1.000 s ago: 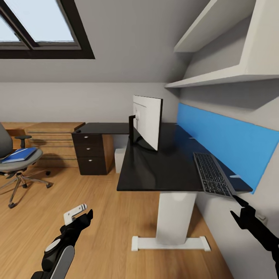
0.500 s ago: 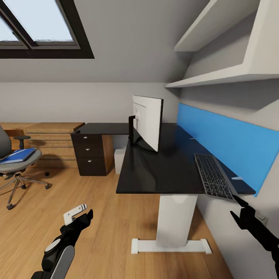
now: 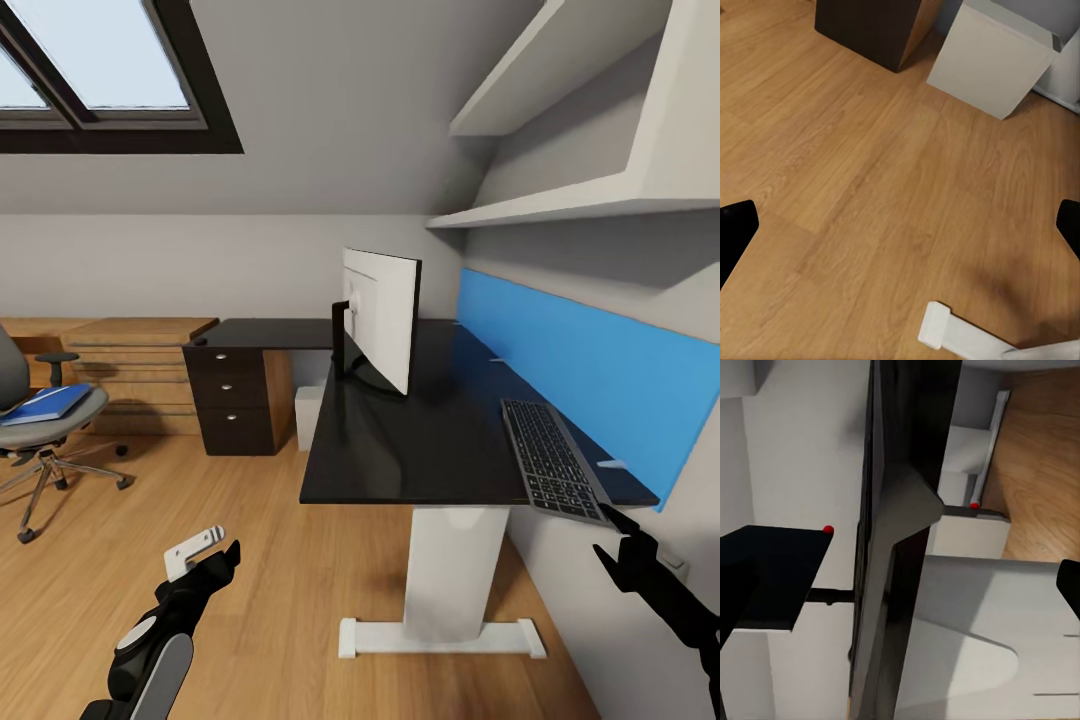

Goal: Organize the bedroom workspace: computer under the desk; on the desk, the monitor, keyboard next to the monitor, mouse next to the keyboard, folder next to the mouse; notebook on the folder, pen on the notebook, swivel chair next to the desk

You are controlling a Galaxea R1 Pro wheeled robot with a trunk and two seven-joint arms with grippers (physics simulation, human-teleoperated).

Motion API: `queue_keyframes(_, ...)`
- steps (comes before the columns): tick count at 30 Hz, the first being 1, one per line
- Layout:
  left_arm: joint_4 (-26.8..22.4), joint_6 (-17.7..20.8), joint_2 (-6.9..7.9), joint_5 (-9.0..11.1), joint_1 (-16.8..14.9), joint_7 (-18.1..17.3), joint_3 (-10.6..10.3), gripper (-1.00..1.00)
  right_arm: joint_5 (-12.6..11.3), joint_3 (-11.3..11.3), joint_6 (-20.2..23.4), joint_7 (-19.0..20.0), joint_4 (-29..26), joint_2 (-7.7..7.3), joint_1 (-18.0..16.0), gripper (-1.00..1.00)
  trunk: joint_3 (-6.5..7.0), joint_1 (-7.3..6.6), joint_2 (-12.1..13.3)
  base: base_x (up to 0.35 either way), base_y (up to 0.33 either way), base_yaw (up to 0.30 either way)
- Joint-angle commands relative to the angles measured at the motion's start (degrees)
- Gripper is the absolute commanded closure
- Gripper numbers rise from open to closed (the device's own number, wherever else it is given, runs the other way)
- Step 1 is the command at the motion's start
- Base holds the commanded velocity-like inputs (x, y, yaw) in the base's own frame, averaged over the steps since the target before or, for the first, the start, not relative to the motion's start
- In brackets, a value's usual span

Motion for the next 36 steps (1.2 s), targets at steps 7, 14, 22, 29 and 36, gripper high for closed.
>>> queue_keyframes(7,-0.08,0.09,0.14,0.55,-0.04,0.54,-0.13,-1.00,0.03,-0.16,0.37,0.13,0.02,0.02,-0.06,-1.00,-0.06,-0.01,-0.03,-0.037,0.036,0.000)
queue_keyframes(14,-0.08,0.09,0.15,0.57,-0.04,0.54,-0.13,-1.00,0.03,-0.16,0.37,0.13,0.02,0.02,-0.06,-1.00,-0.06,-0.01,-0.03,-0.084,0.090,0.000)
queue_keyframes(22,-0.08,0.09,0.15,0.50,-0.04,0.54,-0.13,-1.00,0.03,-0.16,0.37,0.14,0.02,0.02,-0.06,-1.00,-0.06,-0.01,-0.03,-0.008,0.013,0.000)
queue_keyframes(29,-0.08,0.09,0.15,0.48,-0.04,0.54,-0.13,-1.00,0.03,-0.16,0.37,0.16,0.02,0.02,-0.06,-1.00,-0.06,-0.01,-0.03,0.023,0.136,0.000)
queue_keyframes(36,0.04,0.09,0.07,0.46,-0.04,0.56,-0.19,-1.00,0.03,-0.16,0.35,0.17,0.02,0.02,-0.06,-1.00,-0.06,-0.01,-0.03,0.005,0.017,0.000)
